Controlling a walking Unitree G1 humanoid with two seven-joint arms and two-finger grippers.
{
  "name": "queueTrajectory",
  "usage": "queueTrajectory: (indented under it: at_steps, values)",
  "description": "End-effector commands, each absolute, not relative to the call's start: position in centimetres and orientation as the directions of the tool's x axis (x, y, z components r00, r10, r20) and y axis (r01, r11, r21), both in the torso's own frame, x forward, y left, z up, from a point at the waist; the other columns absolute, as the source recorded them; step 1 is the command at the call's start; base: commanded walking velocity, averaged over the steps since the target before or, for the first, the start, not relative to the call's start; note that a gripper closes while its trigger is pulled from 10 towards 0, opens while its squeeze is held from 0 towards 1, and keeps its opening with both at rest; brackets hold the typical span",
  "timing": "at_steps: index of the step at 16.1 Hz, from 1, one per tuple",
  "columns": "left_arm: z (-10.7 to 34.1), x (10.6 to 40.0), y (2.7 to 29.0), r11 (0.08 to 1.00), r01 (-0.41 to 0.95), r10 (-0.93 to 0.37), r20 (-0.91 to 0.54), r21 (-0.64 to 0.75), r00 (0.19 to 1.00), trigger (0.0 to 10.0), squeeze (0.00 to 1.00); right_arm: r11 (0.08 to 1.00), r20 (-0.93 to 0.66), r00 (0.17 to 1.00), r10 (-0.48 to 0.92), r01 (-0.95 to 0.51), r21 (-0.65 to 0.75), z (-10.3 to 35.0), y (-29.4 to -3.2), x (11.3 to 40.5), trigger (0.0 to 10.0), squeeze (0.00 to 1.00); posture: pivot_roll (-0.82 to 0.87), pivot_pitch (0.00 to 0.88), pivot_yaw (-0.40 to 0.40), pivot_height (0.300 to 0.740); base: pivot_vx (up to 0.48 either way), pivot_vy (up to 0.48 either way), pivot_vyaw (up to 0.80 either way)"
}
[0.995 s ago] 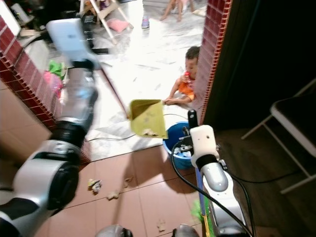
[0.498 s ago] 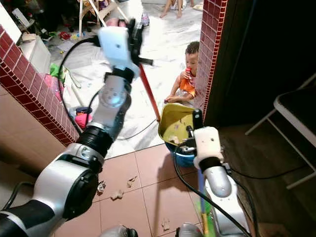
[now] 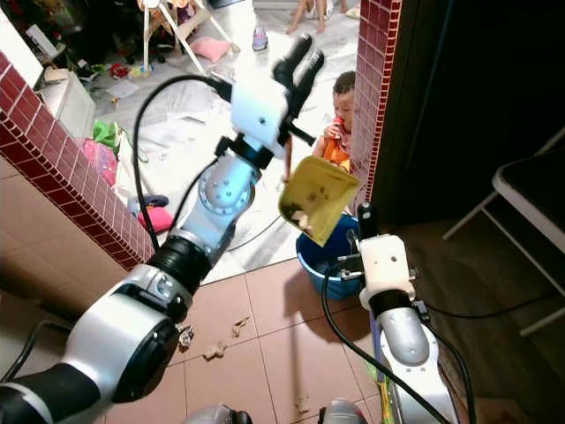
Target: Sweep floor
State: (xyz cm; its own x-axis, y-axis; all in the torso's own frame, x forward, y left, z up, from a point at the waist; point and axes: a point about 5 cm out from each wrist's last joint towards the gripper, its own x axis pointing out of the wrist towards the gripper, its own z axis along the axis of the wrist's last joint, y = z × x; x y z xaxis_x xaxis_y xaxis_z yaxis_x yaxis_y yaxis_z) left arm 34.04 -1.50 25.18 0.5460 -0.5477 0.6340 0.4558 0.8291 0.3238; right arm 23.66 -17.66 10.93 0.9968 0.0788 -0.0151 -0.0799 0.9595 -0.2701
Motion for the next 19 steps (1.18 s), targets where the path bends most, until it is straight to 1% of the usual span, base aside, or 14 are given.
queueTrajectory:
  at_steps: [1, 3, 4, 5, 6, 7, 9, 10, 11, 15, 18, 19]
  values:
    - [25.5, 31.8, -3.5, 0.779, 0.525, -0.588, 0.687, 0.342, 0.426, 10.0, 0.0, 0.958, 0.024, 0.995, 0.096, -0.086, -0.275, 11.6, -17.1, 23.9, 10.0, 0.0, -0.23, 0.025, 0.169, 0.74, 0.0, 0.0, 0.0]
    - [23.8, 30.2, -4.7, 0.688, 0.599, -0.681, 0.65, 0.41, 0.338, 10.0, 0.0, 0.957, 0.03, 0.995, 0.097, -0.085, -0.278, 11.7, -17.1, 24.1, 10.0, 0.0, -0.22, 0.018, 0.167, 0.74, 0.0, 0.0, 0.0]
    - [22.4, 29.2, -5.2, 0.625, 0.632, -0.736, 0.615, 0.459, 0.281, 10.0, 0.0, 0.956, 0.034, 0.995, 0.098, -0.085, -0.279, 11.7, -17.1, 24.3, 10.0, 0.0, -0.22, 0.012, 0.166, 0.74, 0.0, 0.0, 0.0]
    - [21.5, 28.2, -5.2, 0.57, 0.632, -0.778, 0.592, 0.524, 0.211, 10.0, 0.0, 0.956, 0.04, 0.994, 0.098, -0.083, -0.281, 11.7, -17.1, 24.5, 10.0, 0.0, -0.22, 0.003, 0.166, 0.74, 0.0, 0.0, 0.0]
    - [21.3, 28.1, -5.2, 0.562, 0.633, -0.784, 0.587, 0.533, 0.203, 10.0, 0.0, 0.956, 0.042, 0.994, 0.098, -0.083, -0.282, 11.7, -17.1, 24.5, 10.0, 0.0, -0.22, 0.003, 0.166, 0.74, 0.0, 0.0, 0.0]
    - [21.1, 28.2, -4.8, 0.565, 0.624, -0.785, 0.585, 0.54, 0.204, 10.0, 0.0, 0.955, 0.047, 0.994, 0.099, -0.082, -0.283, 11.8, -17.0, 24.7, 10.0, 0.0, -0.22, 0.0, 0.165, 0.74, 0.0, 0.0, 0.0]
    - [21.7, 28.3, -4.5, 0.574, 0.589, -0.78, 0.598, 0.569, 0.183, 10.0, 0.0, 0.955, 0.054, 0.993, 0.1, -0.081, -0.285, 11.9, -17.0, 24.9, 10.0, 0.0, -0.22, 0.0, 0.162, 0.74, 0.0, 0.0, 0.0]
    - [22.1, 28.5, -4.3, 0.588, 0.578, -0.771, 0.607, 0.566, 0.191, 10.0, 0.0, 0.955, 0.057, 0.993, 0.102, -0.081, -0.286, 12.0, -17.0, 25.0, 10.0, 0.0, -0.22, 0.0, 0.162, 0.74, 0.0, 0.0, 0.0]
    - [22.7, 28.8, -4.1, 0.593, 0.55, -0.771, 0.613, 0.588, 0.176, 10.0, 0.0, 0.954, 0.063, 0.992, 0.106, -0.084, -0.287, 12.0, -16.9, 25.2, 10.0, 0.0, -0.21, 0.0, 0.158, 0.74, 0.0, 0.0, 0.0]
    - [25.7, 30.2, -2.9, 0.688, 0.469, -0.696, 0.687, 0.554, 0.21, 10.0, 0.0, 0.954, 0.072, 0.991, 0.111, -0.086, -0.289, 12.1, -16.8, 25.6, 10.0, 0.0, -0.21, 0.0, 0.155, 0.74, 0.0, 0.0, 0.0]
    - [27.9, 31.6, -1.7, 0.765, 0.405, -0.622, 0.737, 0.501, 0.264, 10.0, 0.0, 0.953, 0.081, 0.99, 0.112, -0.084, -0.29, 12.2, -16.7, 25.8, 10.0, 0.0, -0.21, 0.0, 0.152, 0.74, 0.0, 0.0, 0.0]
    - [28.5, 32.3, -1.1, 0.803, 0.381, -0.578, 0.754, 0.458, 0.311, 10.0, 0.0, 0.953, 0.083, 0.99, 0.112, -0.084, -0.29, 12.1, -16.6, 25.9, 10.0, 0.0, -0.21, 0.0, 0.151, 0.74, 0.0, 0.0, 0.0]
